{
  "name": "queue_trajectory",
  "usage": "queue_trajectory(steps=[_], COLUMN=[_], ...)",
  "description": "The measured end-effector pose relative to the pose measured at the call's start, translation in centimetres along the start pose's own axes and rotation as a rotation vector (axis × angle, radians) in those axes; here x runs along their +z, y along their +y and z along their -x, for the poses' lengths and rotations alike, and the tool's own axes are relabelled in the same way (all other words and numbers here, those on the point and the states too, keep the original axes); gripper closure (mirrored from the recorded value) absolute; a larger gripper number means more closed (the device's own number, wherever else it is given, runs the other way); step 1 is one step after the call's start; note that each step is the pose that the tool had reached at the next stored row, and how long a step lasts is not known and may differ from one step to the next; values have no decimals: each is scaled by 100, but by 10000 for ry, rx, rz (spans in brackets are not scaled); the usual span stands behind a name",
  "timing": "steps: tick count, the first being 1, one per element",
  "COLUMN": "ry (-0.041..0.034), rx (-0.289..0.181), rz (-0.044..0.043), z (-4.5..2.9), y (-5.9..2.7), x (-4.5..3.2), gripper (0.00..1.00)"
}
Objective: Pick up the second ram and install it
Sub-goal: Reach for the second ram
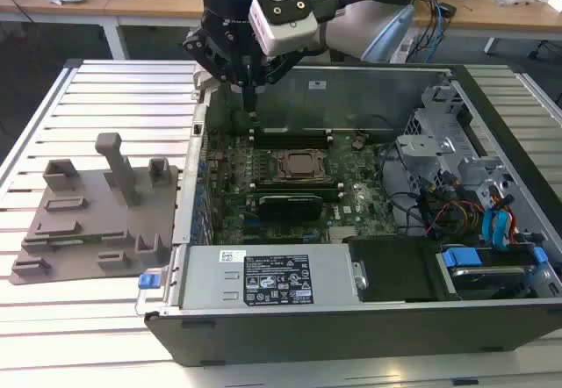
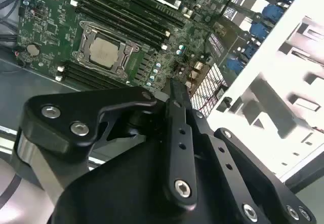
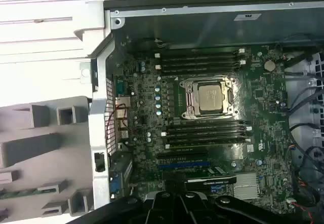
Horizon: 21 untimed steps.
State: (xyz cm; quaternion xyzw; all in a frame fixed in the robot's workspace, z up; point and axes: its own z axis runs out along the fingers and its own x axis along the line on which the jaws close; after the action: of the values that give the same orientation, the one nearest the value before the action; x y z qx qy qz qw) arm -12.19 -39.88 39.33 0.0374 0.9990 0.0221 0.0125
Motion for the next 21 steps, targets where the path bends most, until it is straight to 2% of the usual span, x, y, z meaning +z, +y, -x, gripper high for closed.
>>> queue_trajectory(steps=[1,2,4,6,9,11,14,15,16,18,21], ry=[-1,-5,-9,-16,-25,-30,-33,-32,-33,-34,-36], rx=[0,-2,0,0,-3,-2,0,-2,-1,-2,-2], rz=[-1,1,1,1,1,2,2,2,2,1,2], z=[-71,-182,-274,-458,-697,-817,-940,-1006,-1121,-1292,-1418], y=[-5,-14,-20,-34,-52,-61,-70,-75,-84,-97,-106], x=[-2,-5,-7,-13,-19,-22,-24,-25,-25,-24,-21], gripper=[90,90,90,90,90,90,90,90,90,90,90])
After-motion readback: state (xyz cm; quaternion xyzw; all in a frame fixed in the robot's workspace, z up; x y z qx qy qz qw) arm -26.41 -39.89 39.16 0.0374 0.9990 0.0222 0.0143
